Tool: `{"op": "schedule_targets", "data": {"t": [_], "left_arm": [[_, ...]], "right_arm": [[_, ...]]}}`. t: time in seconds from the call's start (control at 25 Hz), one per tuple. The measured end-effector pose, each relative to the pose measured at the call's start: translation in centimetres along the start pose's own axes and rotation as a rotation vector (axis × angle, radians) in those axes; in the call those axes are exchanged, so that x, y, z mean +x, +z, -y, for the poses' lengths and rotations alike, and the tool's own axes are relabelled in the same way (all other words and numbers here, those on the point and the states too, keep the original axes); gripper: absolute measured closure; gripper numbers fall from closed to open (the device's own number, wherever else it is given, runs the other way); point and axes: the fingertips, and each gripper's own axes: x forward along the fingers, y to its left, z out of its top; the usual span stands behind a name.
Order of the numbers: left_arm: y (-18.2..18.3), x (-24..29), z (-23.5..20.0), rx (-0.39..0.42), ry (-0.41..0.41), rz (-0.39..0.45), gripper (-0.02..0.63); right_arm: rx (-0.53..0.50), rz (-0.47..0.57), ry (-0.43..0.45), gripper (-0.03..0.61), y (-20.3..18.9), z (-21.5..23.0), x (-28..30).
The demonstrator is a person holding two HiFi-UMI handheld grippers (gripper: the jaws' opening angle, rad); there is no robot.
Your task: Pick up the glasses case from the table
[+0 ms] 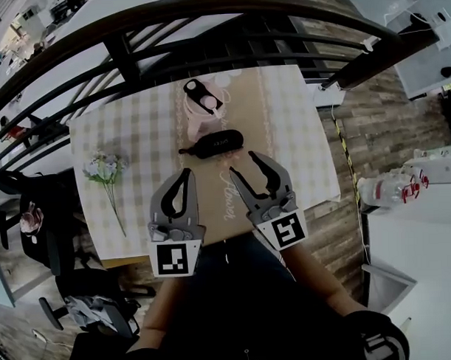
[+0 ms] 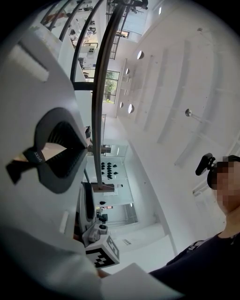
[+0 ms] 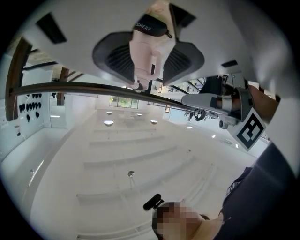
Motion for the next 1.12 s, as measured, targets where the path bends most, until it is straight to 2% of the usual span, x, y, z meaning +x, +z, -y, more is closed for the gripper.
{"op": "schedule_targets", "data": {"t": [0.32, 0.56, 0.8, 1.12], "left_arm": [[-1.5, 1.9, 0.6, 0.043, -0.016, -0.014, 0.601], [-2.2, 3.0, 1.9, 0.070, -0.025, -0.065, 0.601], [-3.4, 3.6, 1.6, 0.052, 0.019, -0.090, 0.601], [-5.3, 3.8, 2.3, 0.015, 0.040, -0.139, 0.601]], "right_arm": [[-0.002, -0.016, 0.036, 0.419, -2.2, 2.1, 1.6], [-0.018, -0.012, 0.083, 0.419, -3.9, 3.2, 2.2], [-0.040, -0.040, 0.142, 0.419, -6.6, 3.5, 3.5], [-0.027, -0.147, 0.224, 0.414, -11.8, 2.7, 4.6]]}}
